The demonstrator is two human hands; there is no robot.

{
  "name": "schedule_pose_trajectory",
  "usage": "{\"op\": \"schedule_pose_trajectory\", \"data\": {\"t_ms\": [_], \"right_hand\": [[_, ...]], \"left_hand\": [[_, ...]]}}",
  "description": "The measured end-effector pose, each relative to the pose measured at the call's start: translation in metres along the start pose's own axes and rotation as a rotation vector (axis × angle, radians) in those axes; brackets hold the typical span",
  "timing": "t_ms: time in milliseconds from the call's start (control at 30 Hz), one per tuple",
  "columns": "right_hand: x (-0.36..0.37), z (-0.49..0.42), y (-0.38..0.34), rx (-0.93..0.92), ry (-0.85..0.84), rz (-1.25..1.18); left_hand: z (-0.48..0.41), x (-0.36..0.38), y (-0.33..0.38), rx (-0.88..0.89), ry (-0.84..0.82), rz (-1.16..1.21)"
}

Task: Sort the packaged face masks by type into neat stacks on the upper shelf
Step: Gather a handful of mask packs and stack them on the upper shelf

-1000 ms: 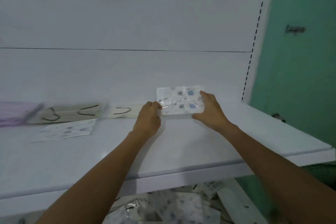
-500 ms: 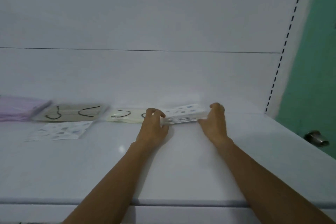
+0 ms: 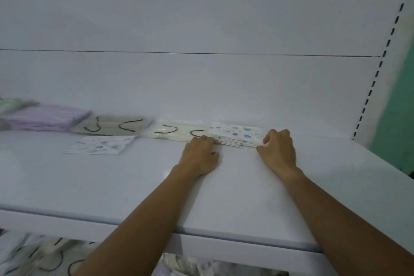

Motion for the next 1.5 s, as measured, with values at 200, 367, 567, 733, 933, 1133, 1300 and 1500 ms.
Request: {"op": "schedule_pose_trajectory", "data": {"t_ms": [200, 367, 567, 733, 933, 1133, 1300, 1500], "right_hand": [[0.007, 0.003, -0.013, -0.081, -0.082, 0.029], [0.009, 0.004, -0.012, -0.065, -0.126, -0.026], [0.003, 0.004, -0.021, -0.142, -0.022, -0.059], [-0.009, 0.009, -0.039, -0.266, 0.109, -0.159], [0.006, 0.038, -0.066, -0.27, -0.278, -0.226], [0.009, 0.039, -0.053, -0.16, -0.394, -0.364], [0.008, 0.03, -0.033, -0.023, -0.391, -0.403], [0.0, 0.026, -0.038, 0.12, -0.421, -0.747]], "left_hand": [[0.005, -0.008, -0.001, -0.044, 0.044, 0.052], [0.015, -0.063, -0.04, -0.229, 0.324, 0.114], [0.055, -0.086, -0.162, -0.601, 0.159, -0.297], [0.063, -0.078, -0.157, -0.568, 0.062, -0.354], [0.06, -0.041, -0.023, -0.094, -0.054, -0.282], [0.062, -0.021, 0.048, 0.235, -0.088, -0.219], [0.054, -0.031, 0.004, 0.017, 0.0, -0.346], [0.063, -0.028, -0.034, -0.308, -0.074, -0.353]]}}
Point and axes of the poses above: each hand's wrist, its own z-axis away from the middle knuckle, its own x-axis out of the palm, y = z × x, the point moved 7 cm from there along -z, towards the middle knuckle
